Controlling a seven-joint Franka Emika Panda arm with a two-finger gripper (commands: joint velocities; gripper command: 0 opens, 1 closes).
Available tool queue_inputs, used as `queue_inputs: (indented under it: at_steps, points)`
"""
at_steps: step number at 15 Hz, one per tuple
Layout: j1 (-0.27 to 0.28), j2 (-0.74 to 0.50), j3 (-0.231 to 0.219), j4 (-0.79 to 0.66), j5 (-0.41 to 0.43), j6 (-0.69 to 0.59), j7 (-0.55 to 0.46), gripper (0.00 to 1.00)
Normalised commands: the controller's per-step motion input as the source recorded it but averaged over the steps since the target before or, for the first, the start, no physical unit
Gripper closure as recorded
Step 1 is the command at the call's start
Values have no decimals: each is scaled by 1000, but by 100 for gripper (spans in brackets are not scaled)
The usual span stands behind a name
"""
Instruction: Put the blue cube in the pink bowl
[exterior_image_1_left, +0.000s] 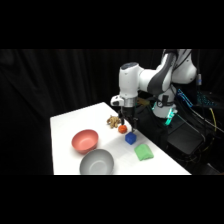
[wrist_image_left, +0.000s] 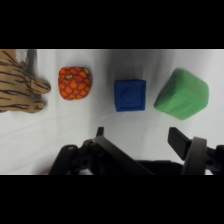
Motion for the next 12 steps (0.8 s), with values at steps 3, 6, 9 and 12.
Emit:
queue_inputs:
  at_steps: [3, 6, 9, 12]
  points:
    - [73, -72, 62, -226, -42, 317, 183, 0]
    - [55, 5, 43, -172, -61, 334, 181, 0]
    - [31, 100, 1, -107, -209, 346, 267, 0]
    - [35, 151, -31, -38, -188, 297, 213, 0]
